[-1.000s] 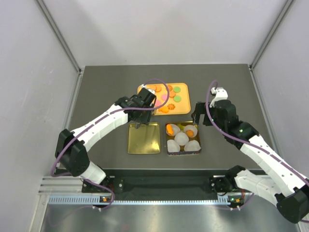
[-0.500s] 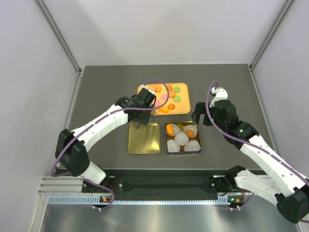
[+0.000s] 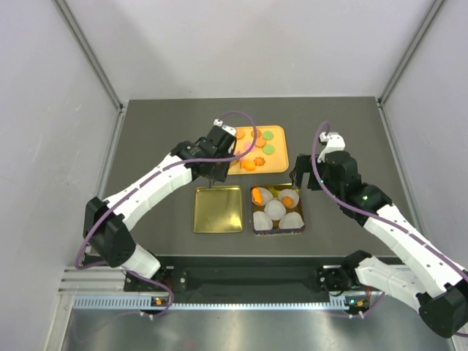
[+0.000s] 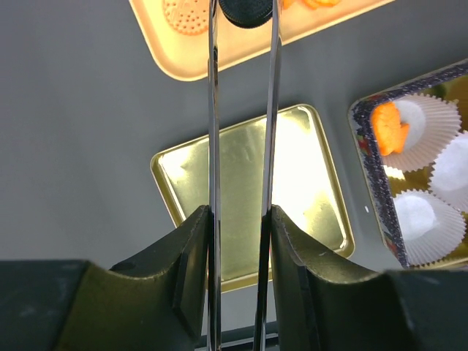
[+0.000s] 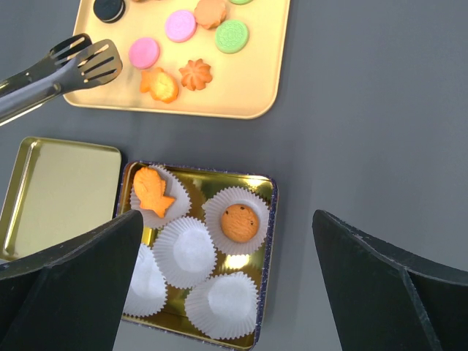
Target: Pack the cookies
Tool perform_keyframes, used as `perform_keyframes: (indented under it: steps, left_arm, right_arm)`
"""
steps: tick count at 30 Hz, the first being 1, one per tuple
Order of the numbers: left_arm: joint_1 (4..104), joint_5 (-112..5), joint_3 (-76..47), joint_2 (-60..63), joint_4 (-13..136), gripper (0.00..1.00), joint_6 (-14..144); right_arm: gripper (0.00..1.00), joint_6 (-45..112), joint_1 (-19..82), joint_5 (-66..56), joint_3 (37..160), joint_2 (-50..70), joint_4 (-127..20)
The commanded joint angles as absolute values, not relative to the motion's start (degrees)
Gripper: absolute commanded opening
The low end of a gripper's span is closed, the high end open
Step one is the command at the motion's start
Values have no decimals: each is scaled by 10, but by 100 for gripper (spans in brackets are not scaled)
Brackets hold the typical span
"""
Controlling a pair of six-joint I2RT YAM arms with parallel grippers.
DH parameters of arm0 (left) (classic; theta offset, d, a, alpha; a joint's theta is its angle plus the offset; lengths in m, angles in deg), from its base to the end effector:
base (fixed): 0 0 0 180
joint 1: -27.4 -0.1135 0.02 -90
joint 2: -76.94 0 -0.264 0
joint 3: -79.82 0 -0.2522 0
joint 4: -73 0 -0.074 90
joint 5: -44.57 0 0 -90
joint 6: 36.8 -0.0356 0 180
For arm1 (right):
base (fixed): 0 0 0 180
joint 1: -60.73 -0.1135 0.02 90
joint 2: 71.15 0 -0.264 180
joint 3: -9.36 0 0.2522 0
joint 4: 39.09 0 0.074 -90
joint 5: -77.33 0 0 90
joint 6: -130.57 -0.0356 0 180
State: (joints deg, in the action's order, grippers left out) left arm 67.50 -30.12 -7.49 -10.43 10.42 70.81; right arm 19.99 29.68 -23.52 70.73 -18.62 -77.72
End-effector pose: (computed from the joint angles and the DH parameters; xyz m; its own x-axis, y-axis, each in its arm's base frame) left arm 0.2490 -0.1974 0.3095 -0.7682 0.2654 -0.5827 0.2934 0.9548 0.0481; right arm 0.1775 0.0990 0.3077 -0.5273 0.0855 -0.8453 -0.1936 0.9567 0.2175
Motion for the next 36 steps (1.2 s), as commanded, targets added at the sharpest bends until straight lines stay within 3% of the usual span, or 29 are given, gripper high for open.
perform_keyframes:
  steps: [1, 21, 36]
  left_arm:
    - [676, -323, -43, -78, 101, 29, 692]
    - [902, -319, -50, -17, 57, 29, 768]
    - [957, -347, -100, -7, 65, 30, 784]
  right_arm:
    - [100, 204, 300, -237, 716, -185, -747]
    - [100, 212, 301, -256, 746, -175, -761]
    - [100, 211, 303, -259, 743, -178, -768]
